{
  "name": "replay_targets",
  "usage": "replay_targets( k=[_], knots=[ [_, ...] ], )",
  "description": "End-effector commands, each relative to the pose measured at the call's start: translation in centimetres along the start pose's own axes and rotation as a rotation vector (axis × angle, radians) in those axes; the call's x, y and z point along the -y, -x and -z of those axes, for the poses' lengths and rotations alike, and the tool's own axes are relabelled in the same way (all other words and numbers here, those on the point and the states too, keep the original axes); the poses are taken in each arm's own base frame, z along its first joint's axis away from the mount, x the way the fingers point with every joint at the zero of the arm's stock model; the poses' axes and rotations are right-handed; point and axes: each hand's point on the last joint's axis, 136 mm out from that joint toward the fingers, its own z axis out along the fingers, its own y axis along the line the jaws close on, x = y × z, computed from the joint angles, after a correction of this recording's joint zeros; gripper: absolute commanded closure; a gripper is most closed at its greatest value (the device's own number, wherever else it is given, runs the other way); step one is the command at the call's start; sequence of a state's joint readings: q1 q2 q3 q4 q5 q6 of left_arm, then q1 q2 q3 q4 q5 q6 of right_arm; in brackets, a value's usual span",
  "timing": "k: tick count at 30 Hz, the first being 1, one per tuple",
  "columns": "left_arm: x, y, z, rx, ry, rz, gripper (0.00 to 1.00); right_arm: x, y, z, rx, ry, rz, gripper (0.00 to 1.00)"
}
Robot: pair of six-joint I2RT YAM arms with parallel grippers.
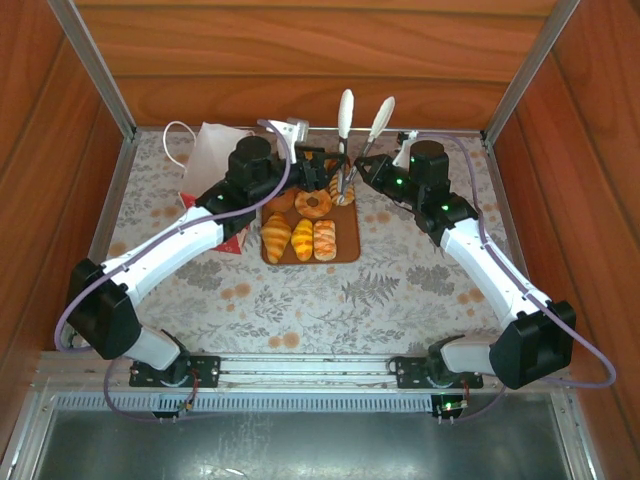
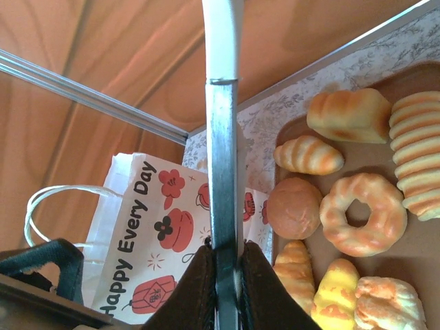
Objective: Place the fake bread into the paper bag
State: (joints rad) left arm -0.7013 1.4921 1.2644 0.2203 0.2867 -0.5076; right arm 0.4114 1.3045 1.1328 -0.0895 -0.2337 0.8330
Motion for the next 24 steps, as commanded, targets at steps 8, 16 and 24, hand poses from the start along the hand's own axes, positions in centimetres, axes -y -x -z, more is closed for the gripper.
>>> replay_targets(
  k=[8, 16, 24],
  knots=[
    [1.7, 1.0, -1.8, 0.022, -0.051, -0.027, 0.42, -1.8, 0.8, 0.7, 0.009, 0.063, 0.009, 1.00],
    [1.9, 1.3, -2.5, 0.029, -0.052, -0.054, 0.56, -1.5, 0.3, 0.4, -0.013, 0.058, 0.006, 1.00],
    [1.8, 1.4, -2.4, 0.038, -0.037, -0.084, 0.75, -1.2, 0.1, 0.2, -0.019, 0.049, 0.018, 1.00]
  ],
)
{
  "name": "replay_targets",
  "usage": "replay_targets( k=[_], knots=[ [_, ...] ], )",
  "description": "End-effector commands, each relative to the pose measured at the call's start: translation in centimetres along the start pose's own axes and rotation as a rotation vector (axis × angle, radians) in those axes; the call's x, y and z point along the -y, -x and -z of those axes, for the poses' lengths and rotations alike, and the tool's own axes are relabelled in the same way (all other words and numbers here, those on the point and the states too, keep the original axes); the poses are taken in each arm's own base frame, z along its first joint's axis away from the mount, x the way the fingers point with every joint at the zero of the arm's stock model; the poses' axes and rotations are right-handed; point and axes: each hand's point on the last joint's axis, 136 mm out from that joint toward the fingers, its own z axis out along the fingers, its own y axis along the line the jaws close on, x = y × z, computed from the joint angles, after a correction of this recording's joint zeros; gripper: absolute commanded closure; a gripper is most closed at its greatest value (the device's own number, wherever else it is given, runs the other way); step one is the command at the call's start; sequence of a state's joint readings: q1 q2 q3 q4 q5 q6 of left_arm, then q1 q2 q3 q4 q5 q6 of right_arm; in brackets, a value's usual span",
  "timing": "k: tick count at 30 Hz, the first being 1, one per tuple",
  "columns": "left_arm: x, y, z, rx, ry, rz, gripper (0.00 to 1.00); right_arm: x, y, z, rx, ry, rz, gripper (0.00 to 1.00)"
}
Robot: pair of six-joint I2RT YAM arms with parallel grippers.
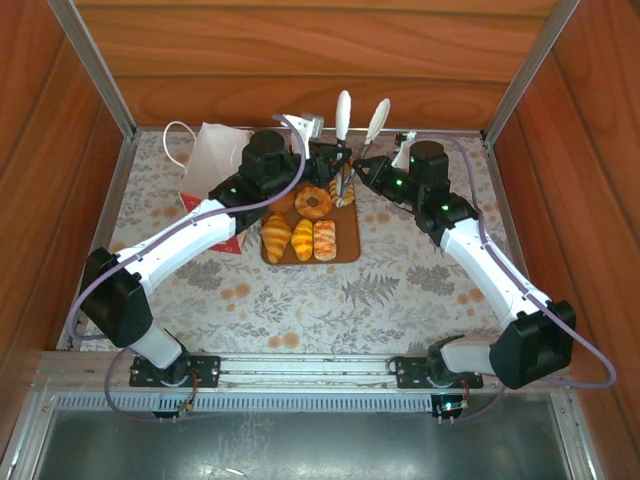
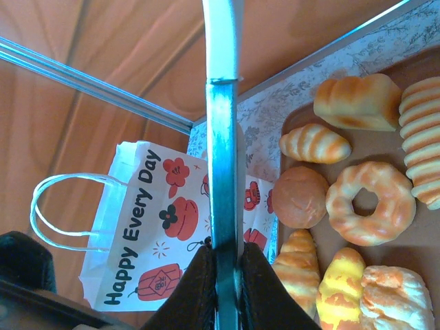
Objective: Place the fake bread into the paper bag
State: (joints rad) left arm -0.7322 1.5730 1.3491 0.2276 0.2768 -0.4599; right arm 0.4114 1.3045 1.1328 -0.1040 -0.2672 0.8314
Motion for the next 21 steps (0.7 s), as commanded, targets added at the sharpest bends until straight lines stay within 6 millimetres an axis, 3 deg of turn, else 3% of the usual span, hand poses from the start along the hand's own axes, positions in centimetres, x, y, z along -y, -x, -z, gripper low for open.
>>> replay_targets(
  k=[1, 8, 17, 21],
  knots=[
    [0.7, 1.2, -0.1, 0.040, -0.010, -0.037, 0.78, -1.0, 0.7, 0.2, 0.012, 0.034, 0.025, 1.00],
    [0.2, 1.4, 0.6, 0.056, 0.026, -0.064, 0.99, -0.4, 0.4, 0.8, 0.012, -0.001, 0.091, 0.96],
    [-1.5, 2.7, 2.1, 0.114, 0.097, 0.079, 1.00, 1.2, 1.3, 4.7, 0.111, -0.063, 0.236, 0.35],
    [-1.6, 3.9, 2.9, 0.153, 0.108, 0.165, 1.00, 0.2, 0.7, 5.2, 0.126, 0.031, 0.297, 0.13]
  ],
)
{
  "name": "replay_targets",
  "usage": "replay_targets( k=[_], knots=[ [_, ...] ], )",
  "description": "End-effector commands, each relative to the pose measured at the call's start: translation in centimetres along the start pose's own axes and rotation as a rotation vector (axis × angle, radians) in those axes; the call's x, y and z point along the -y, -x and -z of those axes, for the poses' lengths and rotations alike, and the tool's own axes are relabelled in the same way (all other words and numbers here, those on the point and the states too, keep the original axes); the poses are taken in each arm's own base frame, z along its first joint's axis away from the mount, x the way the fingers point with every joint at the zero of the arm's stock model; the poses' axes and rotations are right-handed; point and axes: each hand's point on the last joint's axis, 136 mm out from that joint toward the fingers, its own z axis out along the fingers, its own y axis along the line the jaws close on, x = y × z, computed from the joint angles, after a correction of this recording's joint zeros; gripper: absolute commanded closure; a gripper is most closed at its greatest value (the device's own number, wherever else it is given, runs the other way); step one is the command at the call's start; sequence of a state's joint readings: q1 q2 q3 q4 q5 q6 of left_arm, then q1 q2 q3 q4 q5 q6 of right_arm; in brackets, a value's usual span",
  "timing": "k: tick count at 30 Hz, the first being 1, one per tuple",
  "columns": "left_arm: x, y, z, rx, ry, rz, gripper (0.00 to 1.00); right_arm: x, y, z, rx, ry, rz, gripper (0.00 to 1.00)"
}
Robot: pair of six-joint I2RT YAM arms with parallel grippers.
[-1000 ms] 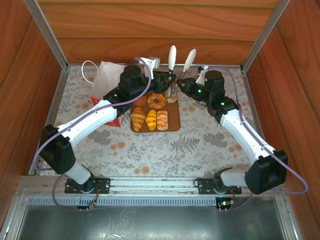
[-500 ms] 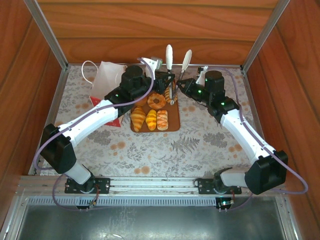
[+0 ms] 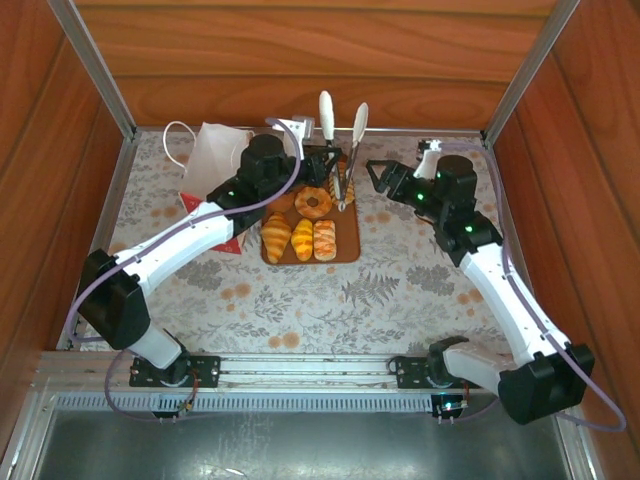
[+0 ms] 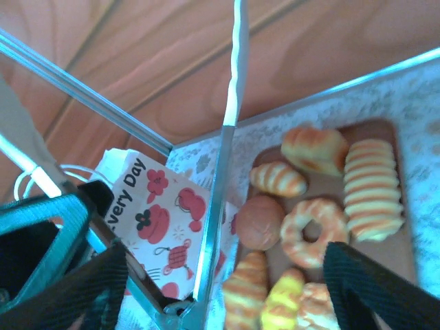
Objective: Place the fake bread into the paper bag
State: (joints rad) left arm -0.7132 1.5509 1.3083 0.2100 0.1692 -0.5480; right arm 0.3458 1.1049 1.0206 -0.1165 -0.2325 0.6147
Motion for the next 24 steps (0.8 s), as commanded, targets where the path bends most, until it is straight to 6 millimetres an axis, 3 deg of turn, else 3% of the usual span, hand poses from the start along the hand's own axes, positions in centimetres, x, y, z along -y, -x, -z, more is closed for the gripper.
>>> replay_targets(
  k=[1, 4, 19, 24],
  knots=[
    [1.3, 4.1, 2.3, 0.127, -0.015, 0.094, 1.00, -0.9, -0.5, -0.1, 0.011, 0.082, 0.076, 0.11],
    [0.7, 4.6, 3.1, 0.162, 0.016, 0.137, 1.00, -1.8, -0.9, -0.5, -0.019, 0.146, 0.070, 0.00],
    [-0.4, 5.0, 4.3, 0.223, 0.061, 0.181, 1.00, -6.9, -1.5, -4.6, -0.035, 0.334, 0.120, 0.00],
    [-0.3, 5.0, 4.2, 0.225, 0.058, 0.187, 1.00, -7.5, -1.7, -5.7, -0.006, 0.333, 0.154, 0.04]
  ],
)
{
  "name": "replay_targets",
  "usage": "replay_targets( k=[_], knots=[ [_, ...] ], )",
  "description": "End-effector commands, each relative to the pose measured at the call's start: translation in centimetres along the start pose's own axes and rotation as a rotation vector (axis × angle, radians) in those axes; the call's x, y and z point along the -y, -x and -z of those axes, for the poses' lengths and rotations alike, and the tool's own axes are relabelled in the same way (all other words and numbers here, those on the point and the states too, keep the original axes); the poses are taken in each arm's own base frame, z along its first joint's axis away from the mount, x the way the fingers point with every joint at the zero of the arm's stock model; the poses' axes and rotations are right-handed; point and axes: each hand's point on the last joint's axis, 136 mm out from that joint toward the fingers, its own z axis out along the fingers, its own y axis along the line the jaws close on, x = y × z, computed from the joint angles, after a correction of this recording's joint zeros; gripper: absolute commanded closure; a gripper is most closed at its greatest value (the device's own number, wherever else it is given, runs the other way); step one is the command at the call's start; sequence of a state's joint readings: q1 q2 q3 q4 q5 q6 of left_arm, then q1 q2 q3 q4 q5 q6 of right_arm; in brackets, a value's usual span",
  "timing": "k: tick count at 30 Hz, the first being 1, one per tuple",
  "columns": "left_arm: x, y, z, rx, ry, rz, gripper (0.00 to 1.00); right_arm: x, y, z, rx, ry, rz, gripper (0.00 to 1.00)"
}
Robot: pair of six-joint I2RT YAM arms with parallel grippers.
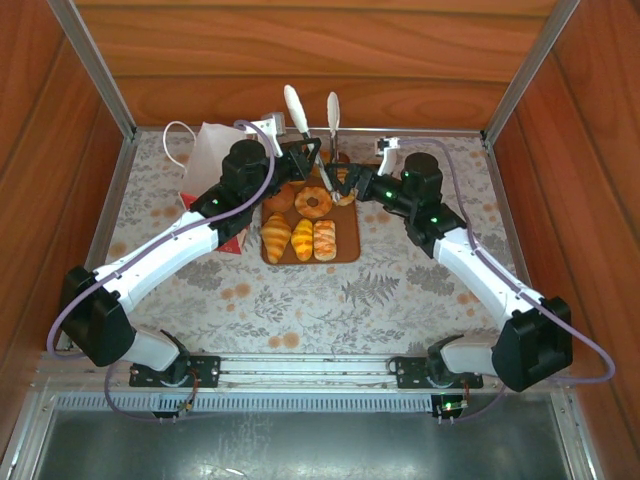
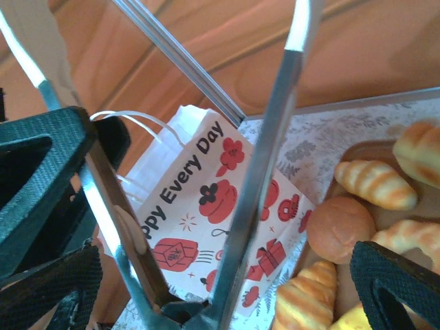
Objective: Place the fake bread into the paper bag
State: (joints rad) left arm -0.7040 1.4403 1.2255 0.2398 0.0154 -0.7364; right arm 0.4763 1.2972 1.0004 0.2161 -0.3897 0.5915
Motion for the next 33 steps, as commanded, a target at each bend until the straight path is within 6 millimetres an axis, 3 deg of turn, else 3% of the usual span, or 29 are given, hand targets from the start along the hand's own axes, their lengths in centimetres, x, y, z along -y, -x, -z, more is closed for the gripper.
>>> replay_targets(
  k=[1, 16, 33],
  knots=[
    [1.3, 2.1, 0.7, 0.075, -0.042, 0.011, 1.00, -1.7, 1.9, -0.7, 0.065, 0.030, 0.077, 0.05],
    [0.9, 1.9, 0.6, 0.074, -0.033, 0.018, 1.00, -2.3, 2.6, -3.4, 0.111, 0.053, 0.125, 0.13],
    [0.8, 1.5, 0.2, 0.065, -0.040, 0.034, 1.00, -2.1, 3.4, -5.0, 0.105, 0.053, 0.043, 0.10]
  ],
)
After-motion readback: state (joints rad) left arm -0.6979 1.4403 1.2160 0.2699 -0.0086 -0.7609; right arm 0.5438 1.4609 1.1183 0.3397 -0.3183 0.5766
